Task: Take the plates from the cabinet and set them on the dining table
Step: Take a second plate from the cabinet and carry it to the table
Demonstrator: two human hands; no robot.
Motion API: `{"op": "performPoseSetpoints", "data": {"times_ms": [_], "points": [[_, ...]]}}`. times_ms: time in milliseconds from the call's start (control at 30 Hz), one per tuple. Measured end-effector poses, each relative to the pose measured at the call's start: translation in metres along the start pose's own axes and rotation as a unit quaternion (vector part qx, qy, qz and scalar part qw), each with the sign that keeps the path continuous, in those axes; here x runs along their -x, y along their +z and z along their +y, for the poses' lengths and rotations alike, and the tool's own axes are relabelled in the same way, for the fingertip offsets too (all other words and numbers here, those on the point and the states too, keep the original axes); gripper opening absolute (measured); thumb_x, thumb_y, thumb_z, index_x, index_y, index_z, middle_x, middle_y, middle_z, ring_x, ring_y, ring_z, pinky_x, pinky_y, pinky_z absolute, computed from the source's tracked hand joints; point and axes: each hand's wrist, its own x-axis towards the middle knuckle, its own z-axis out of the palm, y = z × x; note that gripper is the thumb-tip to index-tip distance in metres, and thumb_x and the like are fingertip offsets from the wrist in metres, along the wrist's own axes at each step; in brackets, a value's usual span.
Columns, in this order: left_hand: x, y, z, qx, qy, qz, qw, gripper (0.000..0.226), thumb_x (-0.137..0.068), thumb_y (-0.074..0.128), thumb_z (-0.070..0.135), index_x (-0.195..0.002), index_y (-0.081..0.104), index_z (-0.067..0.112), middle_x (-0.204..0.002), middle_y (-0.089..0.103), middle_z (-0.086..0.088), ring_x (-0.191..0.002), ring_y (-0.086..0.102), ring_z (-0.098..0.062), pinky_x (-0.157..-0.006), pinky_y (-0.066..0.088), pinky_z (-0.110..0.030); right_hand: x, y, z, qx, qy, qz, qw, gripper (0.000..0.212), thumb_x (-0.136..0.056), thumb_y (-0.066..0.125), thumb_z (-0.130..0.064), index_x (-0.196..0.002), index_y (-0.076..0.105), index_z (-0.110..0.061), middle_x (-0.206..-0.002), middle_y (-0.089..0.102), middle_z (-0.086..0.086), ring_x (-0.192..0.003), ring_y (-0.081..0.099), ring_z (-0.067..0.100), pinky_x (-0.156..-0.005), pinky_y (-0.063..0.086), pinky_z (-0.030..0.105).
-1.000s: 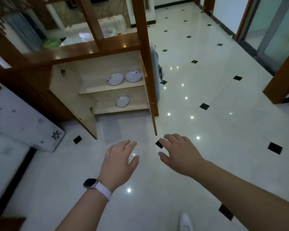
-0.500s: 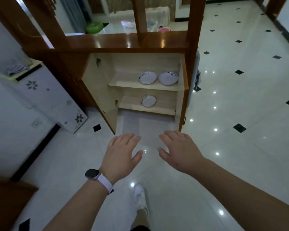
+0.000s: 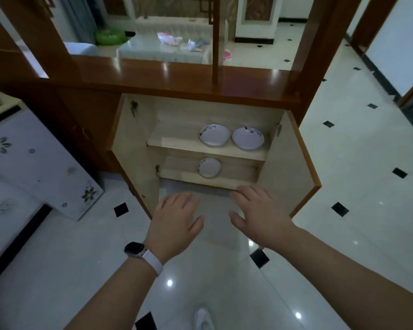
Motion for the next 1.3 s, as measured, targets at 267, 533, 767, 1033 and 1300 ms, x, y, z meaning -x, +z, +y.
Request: {"op": "performPoseSetpoints", "data": {"times_ms": [267, 533, 767, 1033, 1300], "points": [[-0.079, -0.008, -0.061, -0.001, 0.008, 0.016, 1.000, 0.043, -0.088, 0.046, 0.042, -0.121, 0.063, 0.019, -0.121, 0.063, -0.004, -0.110, 0.056, -0.025, -0.096, 0.044, -0.044, -0.090, -0.002, -0.001, 0.002, 0.011, -0.005, 1.000, 0.050, -0.087, 0.038, -0.050, -0.115, 0.061, -0.018, -0.116, 0.062, 0.004, -0.108, 0.058, 0.027, -0.088, 0.046, 0.040], [-0.164, 0.019, -0.097, -0.014, -0.002, -0.023, 1.000, 0.044, -0.090, 0.043, 0.045, -0.122, 0.060, 0.021, -0.123, 0.062, -0.003, -0.113, 0.055, -0.024, -0.098, 0.039, -0.043, -0.183, 0.027, 0.029, -0.021, 0.004, -0.025, 0.999, 0.051, -0.086, 0.035, -0.051, -0.120, 0.059, -0.022, -0.121, 0.060, 0.000, -0.113, 0.053, 0.023, -0.092, 0.041, 0.037], [-0.266, 0.051, -0.138, -0.024, -0.021, -0.073, 0.997, 0.046, -0.090, 0.039, 0.049, -0.120, 0.060, 0.022, -0.124, 0.062, -0.003, -0.114, 0.056, -0.026, -0.095, 0.043, -0.042, -0.294, 0.050, 0.076, -0.064, 0.008, -0.030, 0.997, 0.050, -0.085, 0.038, -0.049, -0.115, 0.064, -0.018, -0.116, 0.063, 0.003, -0.110, 0.057, 0.026, -0.090, 0.043, 0.040], [-0.364, 0.068, -0.160, -0.024, -0.001, -0.076, 0.997, 0.046, -0.091, 0.039, 0.048, -0.124, 0.060, 0.023, -0.128, 0.061, -0.004, -0.118, 0.054, -0.025, -0.099, 0.041, -0.044, -0.381, 0.044, 0.127, -0.069, -0.015, -0.052, 0.996, 0.052, -0.089, 0.030, -0.052, -0.123, 0.057, -0.024, -0.134, 0.055, 0.001, -0.122, 0.048, 0.023, -0.100, 0.036, 0.041], [-0.405, 0.113, -0.198, -0.018, 0.043, -0.114, 0.992, 0.045, -0.090, 0.043, 0.049, -0.116, 0.065, 0.019, -0.118, 0.066, -0.006, -0.111, 0.059, -0.027, -0.093, 0.045, -0.043, -0.423, 0.082, 0.143, -0.057, 0.015, -0.093, 0.994, 0.060, -0.088, 0.026, -0.053, -0.126, 0.058, -0.020, -0.132, 0.057, 0.004, -0.122, 0.050, 0.026, -0.099, 0.038, 0.043]]}}
